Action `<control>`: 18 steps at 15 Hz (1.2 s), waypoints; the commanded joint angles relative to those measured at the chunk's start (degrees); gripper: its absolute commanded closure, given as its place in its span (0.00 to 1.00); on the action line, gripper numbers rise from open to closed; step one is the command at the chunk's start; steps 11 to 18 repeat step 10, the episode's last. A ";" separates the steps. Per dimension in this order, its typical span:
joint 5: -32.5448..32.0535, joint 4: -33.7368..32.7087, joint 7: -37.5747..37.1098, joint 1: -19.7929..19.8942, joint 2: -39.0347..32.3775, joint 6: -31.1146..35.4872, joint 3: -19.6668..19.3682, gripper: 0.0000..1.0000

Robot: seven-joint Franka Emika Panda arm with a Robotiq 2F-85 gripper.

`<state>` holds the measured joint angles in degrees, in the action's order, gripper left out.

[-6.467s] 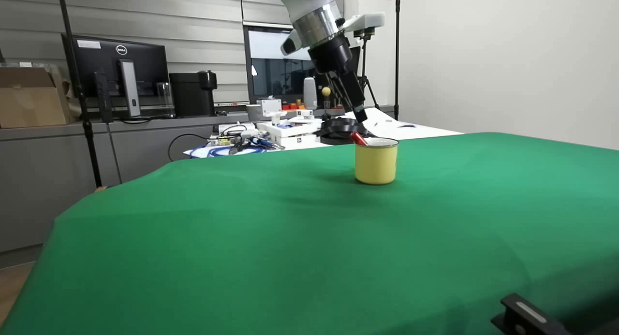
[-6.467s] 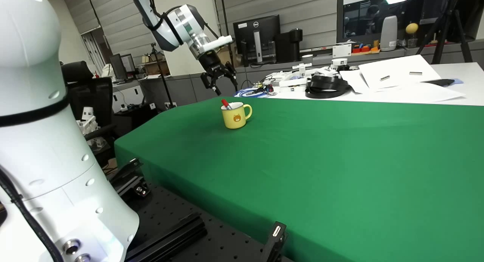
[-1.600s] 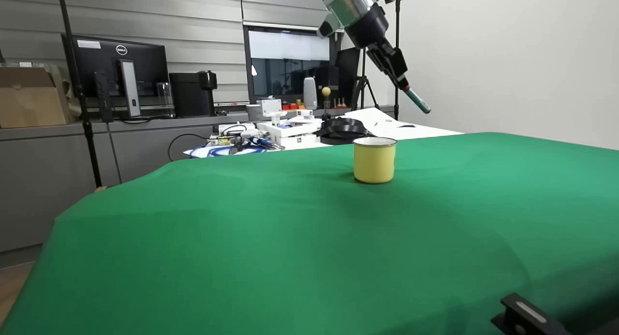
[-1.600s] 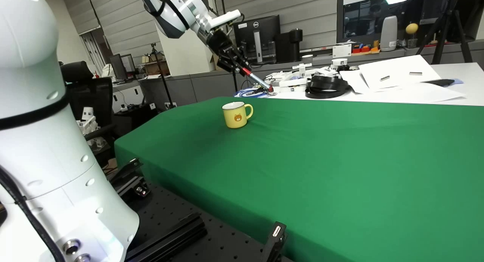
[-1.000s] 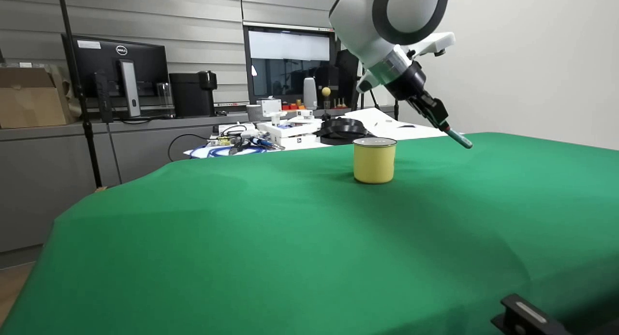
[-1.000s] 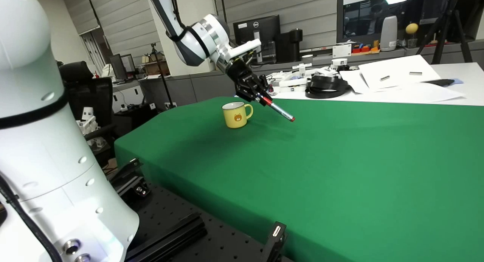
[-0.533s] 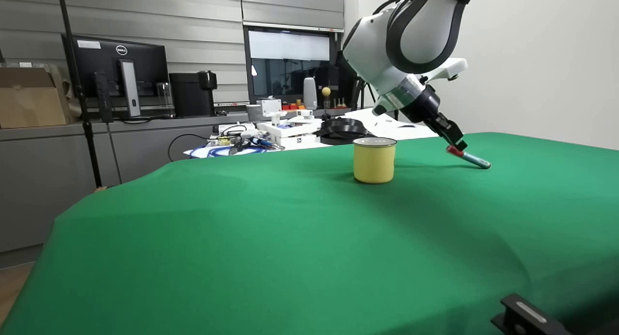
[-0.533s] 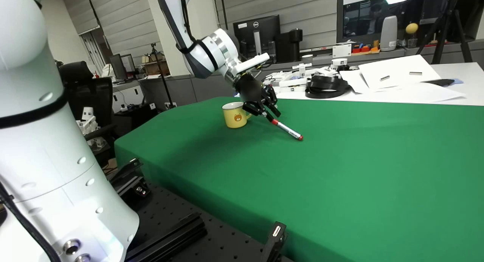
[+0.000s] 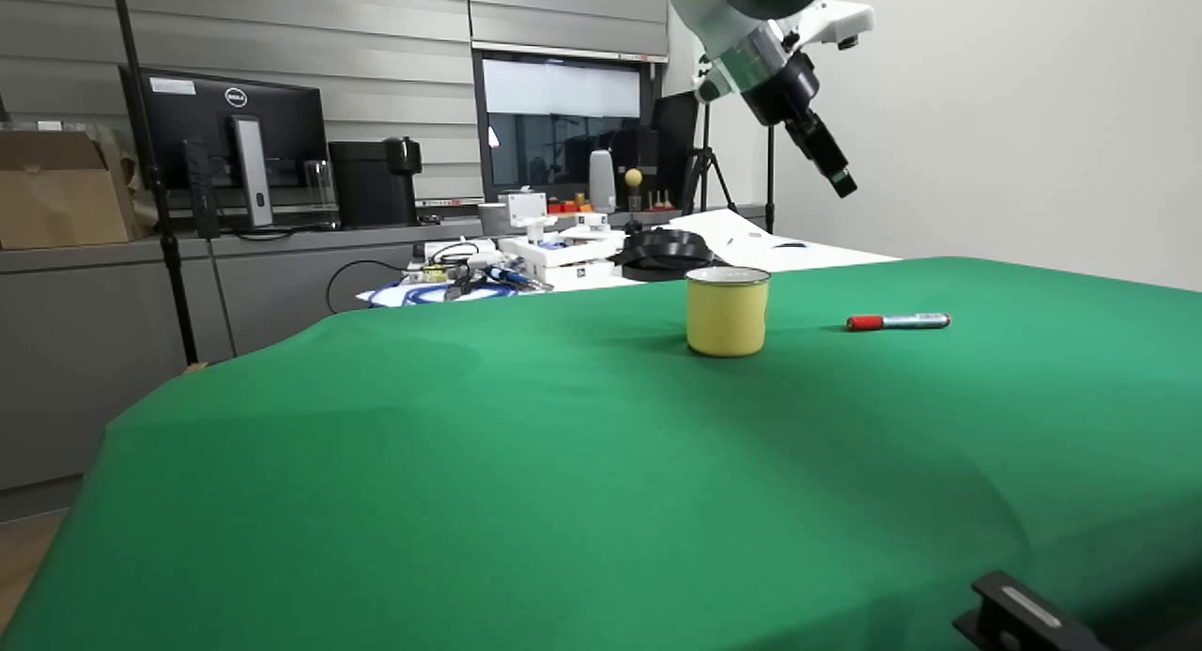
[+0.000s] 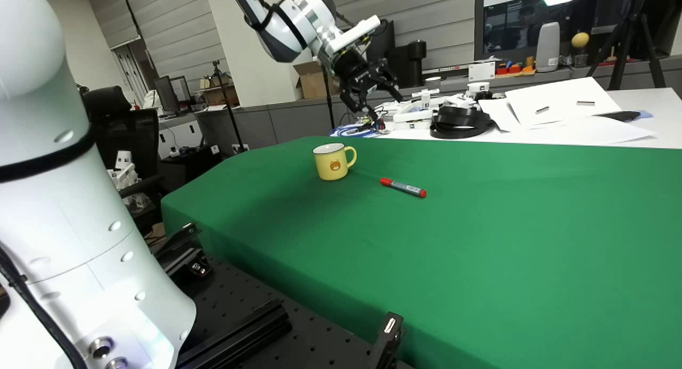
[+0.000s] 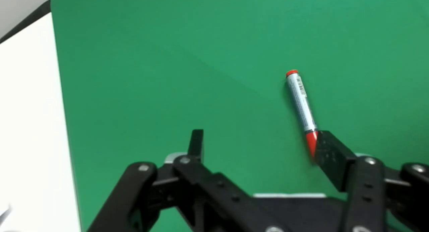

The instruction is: Remove the pen from the yellow cup

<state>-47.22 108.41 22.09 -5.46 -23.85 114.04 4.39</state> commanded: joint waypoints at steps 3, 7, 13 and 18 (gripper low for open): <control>2.01 -0.92 -0.42 -0.06 7.00 -1.23 0.64 0.00; 1.34 -0.92 0.42 -0.03 6.71 -0.47 0.64 0.00; 1.31 -0.88 0.42 -0.03 6.06 -0.42 0.64 0.00; 1.31 -0.88 0.42 -0.03 6.06 -0.42 0.64 0.00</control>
